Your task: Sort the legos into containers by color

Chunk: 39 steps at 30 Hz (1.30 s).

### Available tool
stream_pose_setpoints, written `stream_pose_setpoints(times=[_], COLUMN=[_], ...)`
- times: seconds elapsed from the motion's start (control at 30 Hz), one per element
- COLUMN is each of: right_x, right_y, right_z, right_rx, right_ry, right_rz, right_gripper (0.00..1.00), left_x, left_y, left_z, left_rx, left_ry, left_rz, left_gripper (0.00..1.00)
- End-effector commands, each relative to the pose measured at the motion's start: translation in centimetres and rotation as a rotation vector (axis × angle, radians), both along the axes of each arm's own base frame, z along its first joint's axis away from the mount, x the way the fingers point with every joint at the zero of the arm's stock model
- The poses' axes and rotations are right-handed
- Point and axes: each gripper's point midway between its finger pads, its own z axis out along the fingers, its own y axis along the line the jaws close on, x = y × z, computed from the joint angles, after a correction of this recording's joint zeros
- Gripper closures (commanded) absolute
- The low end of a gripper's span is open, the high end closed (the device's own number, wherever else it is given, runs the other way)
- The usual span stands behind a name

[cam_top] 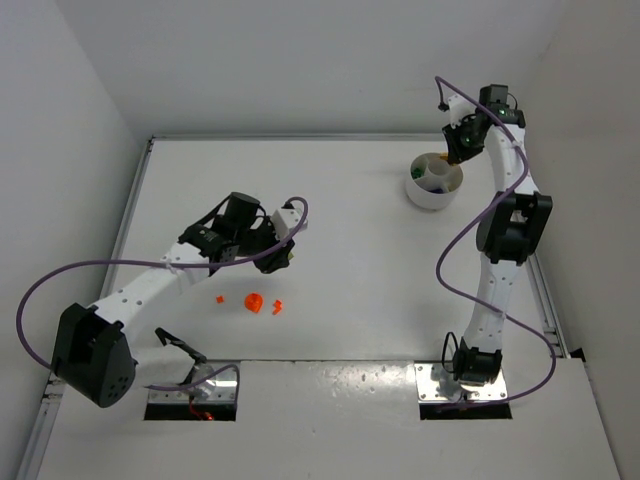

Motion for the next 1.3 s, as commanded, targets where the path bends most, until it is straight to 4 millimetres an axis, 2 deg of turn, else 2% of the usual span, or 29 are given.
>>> stream_pose_setpoints(times=[0.0, 0.03, 0.07, 0.23, 0.6, 0.63, 0.73, 0.77, 0.83, 1.0, 1.07, 1.1, 1.17, 1.27], right_x=[1.0, 1.3, 1.4, 1.7, 3.1, 3.1, 3.5, 3.5, 3.9, 3.6, 3.7, 3.7, 3.6, 3.0], right_y=[-0.2, -0.3, -0.3, -0.4, -0.5, 0.0, -0.2, -0.2, -0.2, -0.1, 0.1, 0.1, 0.6, 1.2], right_z=[5.0, 4.5, 4.9, 2.7, 1.8, 1.8, 1.8, 1.0, 1.3, 1.2, 2.9, 2.9, 4.2, 7.2], right_rx=[-0.031, -0.036, -0.038, -0.052, -0.081, -0.080, -0.083, -0.081, -0.083, -0.066, -0.055, -0.050, -0.034, -0.003], right_ry=[-0.129, -0.124, -0.133, -0.100, -0.127, -0.128, -0.136, -0.122, -0.134, -0.125, -0.161, -0.160, -0.185, -0.231], right_rz=[0.006, 0.013, 0.013, 0.040, 0.032, 0.041, 0.028, 0.028, 0.028, 0.007, 0.002, -0.005, 0.010, 0.005], right_gripper=[0.94, 0.94, 0.94, 0.90, 0.85, 0.81, 0.73, 0.72, 0.70, 0.59, 0.57, 0.56, 0.56, 0.56], left_x=[0.8, 0.8, 0.8, 0.8, 0.8, 0.8, 0.8, 0.8, 0.8, 0.6, 0.6, 0.6, 0.6, 0.6], left_y=[-0.7, -0.7, -0.7, -0.7, -0.8, -0.9, -0.9, -0.9, -0.9, -1.0, -1.0, -1.0, -1.0, -1.0], left_z=[1.7, 1.7, 1.7, 1.7, 1.5, 1.5, 1.5, 1.5, 1.5, 1.5, 1.5, 1.5, 1.5, 1.5], left_rx=[-0.048, -0.048, -0.048, -0.048, -0.049, -0.049, -0.049, -0.049, -0.049, -0.055, -0.055, -0.055, -0.055, -0.055], left_ry=[-0.027, -0.027, -0.027, -0.027, -0.016, -0.016, -0.016, -0.016, -0.016, -0.013, -0.013, -0.013, -0.013, -0.013], left_rz=[-0.011, -0.011, -0.011, -0.011, -0.018, -0.018, -0.018, -0.018, -0.018, -0.024, -0.024, -0.024, -0.024, -0.024], left_gripper=[1.00, 1.00, 1.00, 1.00, 1.00, 1.00, 1.00, 1.00, 1.00, 1.00, 1.00, 1.00, 1.00, 1.00])
